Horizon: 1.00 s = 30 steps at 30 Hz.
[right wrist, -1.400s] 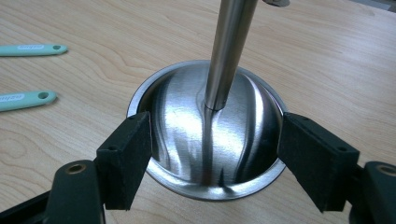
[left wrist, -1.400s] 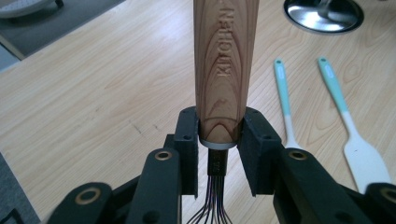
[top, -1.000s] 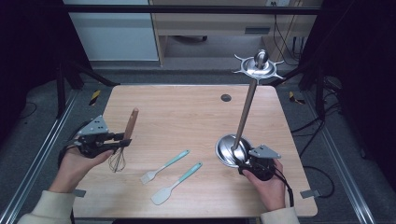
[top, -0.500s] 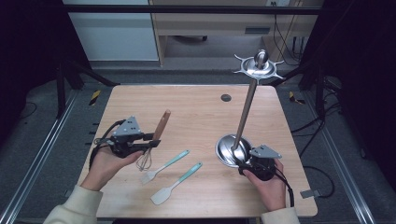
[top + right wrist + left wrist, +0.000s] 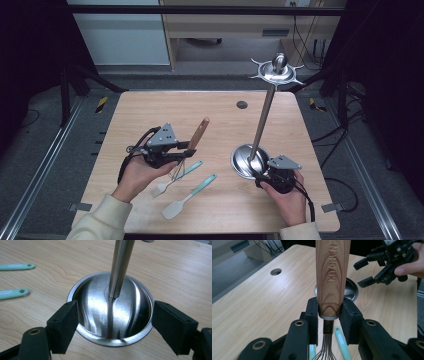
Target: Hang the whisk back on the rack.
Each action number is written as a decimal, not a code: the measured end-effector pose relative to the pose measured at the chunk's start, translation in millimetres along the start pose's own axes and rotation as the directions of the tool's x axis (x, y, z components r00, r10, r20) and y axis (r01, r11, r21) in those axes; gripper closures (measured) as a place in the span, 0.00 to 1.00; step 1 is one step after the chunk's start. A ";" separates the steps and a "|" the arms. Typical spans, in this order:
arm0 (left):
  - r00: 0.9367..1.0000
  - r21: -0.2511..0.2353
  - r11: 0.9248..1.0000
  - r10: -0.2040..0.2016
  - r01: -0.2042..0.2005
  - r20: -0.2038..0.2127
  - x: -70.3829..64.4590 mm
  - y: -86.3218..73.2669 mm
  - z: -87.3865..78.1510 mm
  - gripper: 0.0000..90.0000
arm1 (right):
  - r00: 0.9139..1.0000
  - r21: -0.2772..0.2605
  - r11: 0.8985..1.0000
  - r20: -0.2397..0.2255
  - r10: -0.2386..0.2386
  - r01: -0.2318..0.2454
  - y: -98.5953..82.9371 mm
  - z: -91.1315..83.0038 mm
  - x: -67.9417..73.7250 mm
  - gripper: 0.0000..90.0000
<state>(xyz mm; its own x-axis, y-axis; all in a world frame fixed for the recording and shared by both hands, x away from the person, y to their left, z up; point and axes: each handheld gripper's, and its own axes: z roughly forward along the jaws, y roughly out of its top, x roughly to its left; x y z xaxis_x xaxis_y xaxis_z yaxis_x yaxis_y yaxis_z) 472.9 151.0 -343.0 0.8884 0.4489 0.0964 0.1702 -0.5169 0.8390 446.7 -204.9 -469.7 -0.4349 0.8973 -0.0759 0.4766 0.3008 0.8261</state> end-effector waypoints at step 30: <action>0.999 -0.112 0.993 0.039 -0.041 -0.014 -29.8 54.1 6.8 0.78 | 1.000 -0.007 1.000 0.004 0.003 -0.003 0.2 -1.0 -0.7 0.24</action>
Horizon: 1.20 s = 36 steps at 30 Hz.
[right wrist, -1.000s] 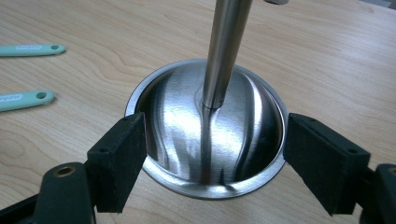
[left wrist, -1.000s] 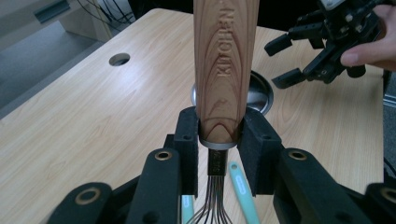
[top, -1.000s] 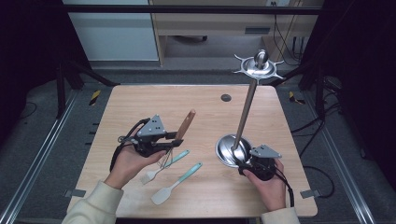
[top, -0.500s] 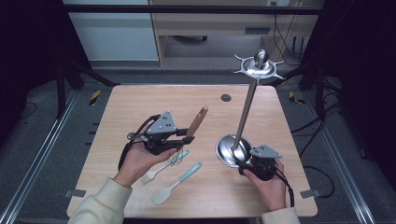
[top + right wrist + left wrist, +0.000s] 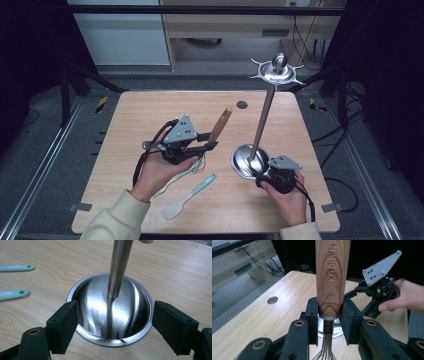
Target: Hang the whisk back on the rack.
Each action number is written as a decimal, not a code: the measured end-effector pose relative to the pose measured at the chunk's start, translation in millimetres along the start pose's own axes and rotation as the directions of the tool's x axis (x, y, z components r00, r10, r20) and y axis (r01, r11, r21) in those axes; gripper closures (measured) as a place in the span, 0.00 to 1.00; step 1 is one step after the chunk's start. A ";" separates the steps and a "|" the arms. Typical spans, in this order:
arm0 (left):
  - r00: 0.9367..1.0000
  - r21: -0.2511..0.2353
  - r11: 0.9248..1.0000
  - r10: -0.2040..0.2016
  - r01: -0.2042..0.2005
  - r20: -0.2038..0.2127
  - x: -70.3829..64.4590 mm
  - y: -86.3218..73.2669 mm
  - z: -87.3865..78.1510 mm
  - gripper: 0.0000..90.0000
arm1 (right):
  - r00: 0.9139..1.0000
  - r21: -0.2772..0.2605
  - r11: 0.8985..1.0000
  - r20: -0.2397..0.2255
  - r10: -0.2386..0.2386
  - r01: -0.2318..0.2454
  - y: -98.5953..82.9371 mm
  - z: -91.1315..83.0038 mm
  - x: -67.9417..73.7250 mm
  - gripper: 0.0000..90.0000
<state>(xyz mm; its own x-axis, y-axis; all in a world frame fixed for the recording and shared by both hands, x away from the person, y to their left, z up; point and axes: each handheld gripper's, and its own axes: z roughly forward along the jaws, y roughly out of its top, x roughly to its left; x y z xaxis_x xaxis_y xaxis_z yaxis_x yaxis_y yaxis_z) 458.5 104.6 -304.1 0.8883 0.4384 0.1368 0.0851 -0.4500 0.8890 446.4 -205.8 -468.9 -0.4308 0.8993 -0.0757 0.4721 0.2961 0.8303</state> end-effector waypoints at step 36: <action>0.993 -0.124 0.991 -0.058 0.045 -0.098 -30.4 51.7 21.1 0.77 | 1.000 -0.011 1.000 -0.002 0.005 -0.005 0.4 -1.5 -0.8 0.24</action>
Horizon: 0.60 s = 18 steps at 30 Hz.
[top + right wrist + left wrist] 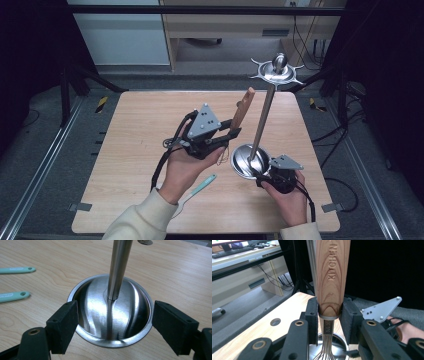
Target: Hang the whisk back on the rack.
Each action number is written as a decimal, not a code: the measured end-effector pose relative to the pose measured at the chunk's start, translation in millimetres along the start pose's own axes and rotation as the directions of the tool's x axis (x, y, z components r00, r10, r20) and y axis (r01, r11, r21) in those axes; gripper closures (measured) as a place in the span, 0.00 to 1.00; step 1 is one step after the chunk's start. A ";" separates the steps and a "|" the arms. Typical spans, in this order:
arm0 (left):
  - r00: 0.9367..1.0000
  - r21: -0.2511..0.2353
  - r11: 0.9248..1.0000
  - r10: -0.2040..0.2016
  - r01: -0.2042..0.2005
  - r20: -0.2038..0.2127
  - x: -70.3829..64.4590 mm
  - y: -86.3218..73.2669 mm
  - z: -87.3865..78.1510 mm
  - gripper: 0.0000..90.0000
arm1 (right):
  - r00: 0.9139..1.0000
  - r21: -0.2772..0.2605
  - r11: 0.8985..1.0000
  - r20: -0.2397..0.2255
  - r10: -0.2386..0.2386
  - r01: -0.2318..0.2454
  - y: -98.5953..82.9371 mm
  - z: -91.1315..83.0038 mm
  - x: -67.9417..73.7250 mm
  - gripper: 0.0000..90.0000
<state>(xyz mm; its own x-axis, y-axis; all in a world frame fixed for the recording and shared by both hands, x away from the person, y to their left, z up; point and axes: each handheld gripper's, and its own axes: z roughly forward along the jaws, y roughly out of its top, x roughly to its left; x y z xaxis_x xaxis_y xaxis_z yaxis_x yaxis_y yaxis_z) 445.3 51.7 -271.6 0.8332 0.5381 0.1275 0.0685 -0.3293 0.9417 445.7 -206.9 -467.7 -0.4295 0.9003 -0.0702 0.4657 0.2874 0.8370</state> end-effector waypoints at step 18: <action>0.994 -0.028 0.995 -0.093 0.091 -0.053 -42.3 11.9 36.8 0.77 | 1.000 -0.016 1.000 -0.008 0.006 -0.006 0.4 -2.3 -0.2 0.24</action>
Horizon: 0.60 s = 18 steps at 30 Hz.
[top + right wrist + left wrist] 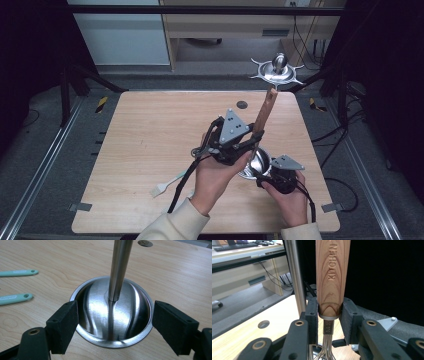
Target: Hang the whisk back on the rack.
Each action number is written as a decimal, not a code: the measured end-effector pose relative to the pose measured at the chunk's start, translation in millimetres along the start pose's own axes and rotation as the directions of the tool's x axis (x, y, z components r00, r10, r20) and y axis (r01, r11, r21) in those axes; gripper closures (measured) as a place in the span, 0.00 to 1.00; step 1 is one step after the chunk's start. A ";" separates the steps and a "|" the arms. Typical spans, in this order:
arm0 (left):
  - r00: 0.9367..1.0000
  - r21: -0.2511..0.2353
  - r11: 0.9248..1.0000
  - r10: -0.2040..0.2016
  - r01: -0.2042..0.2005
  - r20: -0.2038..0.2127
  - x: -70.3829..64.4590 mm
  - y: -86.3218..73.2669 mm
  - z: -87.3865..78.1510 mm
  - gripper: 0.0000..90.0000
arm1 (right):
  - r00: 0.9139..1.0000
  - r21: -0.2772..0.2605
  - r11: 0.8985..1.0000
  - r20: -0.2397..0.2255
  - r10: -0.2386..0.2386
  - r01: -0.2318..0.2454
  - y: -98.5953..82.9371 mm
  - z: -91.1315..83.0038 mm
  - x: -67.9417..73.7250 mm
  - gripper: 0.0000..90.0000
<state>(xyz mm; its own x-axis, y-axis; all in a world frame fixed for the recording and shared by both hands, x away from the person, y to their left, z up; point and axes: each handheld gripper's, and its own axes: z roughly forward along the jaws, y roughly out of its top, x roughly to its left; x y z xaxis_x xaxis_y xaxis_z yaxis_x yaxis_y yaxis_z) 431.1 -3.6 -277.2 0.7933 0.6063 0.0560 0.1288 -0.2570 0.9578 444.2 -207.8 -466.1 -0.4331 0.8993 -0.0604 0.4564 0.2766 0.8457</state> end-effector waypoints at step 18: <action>1.000 0.000 1.000 -0.011 0.011 -0.010 -4.9 5.6 2.6 0.77 | 1.000 -0.002 1.000 -0.005 0.005 -0.005 0.1 -0.3 0.5 0.24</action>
<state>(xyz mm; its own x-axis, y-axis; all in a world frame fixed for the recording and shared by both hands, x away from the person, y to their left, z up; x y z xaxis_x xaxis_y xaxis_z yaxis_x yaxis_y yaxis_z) 429.5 -9.9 -272.8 0.7859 0.6165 0.0478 0.1377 -0.2498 0.9585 443.8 -207.4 -465.8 -0.4344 0.8992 -0.0535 0.4572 0.2712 0.8470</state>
